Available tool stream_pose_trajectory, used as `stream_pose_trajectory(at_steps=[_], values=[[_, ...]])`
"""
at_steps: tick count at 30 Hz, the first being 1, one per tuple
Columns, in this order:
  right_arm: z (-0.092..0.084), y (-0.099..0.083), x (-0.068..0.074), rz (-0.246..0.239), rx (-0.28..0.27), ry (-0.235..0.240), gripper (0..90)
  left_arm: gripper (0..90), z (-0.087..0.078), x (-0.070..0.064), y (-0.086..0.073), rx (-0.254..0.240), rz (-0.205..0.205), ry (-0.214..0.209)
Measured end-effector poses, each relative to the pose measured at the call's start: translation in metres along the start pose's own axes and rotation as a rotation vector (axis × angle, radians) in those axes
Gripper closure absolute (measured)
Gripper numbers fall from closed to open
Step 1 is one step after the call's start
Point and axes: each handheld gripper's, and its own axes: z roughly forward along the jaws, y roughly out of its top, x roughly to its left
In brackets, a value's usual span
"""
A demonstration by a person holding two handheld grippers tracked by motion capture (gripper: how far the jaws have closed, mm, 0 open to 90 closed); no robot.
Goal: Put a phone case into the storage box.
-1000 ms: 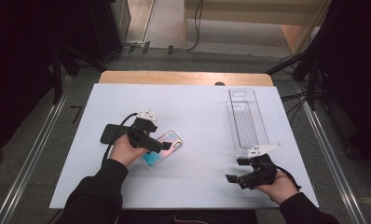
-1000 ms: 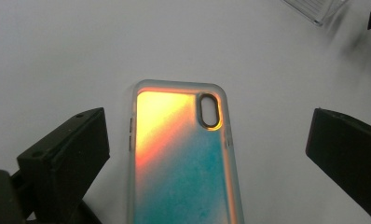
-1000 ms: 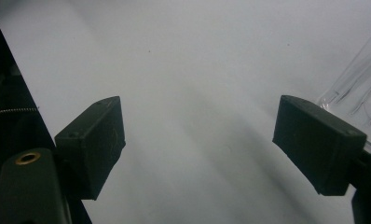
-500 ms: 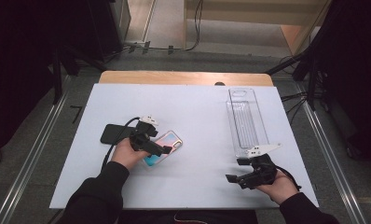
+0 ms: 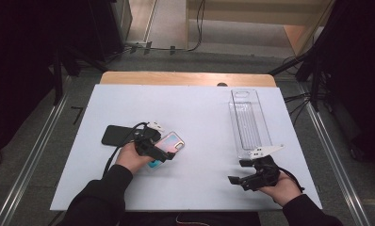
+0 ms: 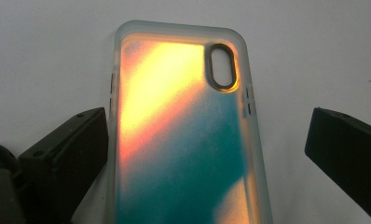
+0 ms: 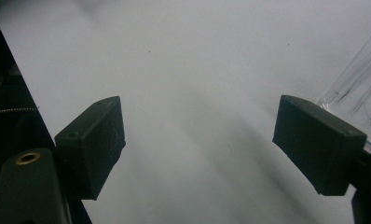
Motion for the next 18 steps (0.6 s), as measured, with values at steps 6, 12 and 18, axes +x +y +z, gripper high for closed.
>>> stream_pose_trajectory(at_steps=[6,12,18], values=[[0.000,0.000,0.000,0.000,-0.002,0.000,14.7,2.1,0.001,-0.007,-0.004,-0.015,0.026,0.075],[0.000,0.000,0.000,-0.002,-0.003,-0.002,14.7,15.4,0.002,-0.014,-0.009,-0.049,0.035,0.172],[0.000,0.000,0.000,-0.001,-0.001,-0.003,14.7,16.1,0.005,-0.020,-0.009,-0.040,0.053,0.217]])
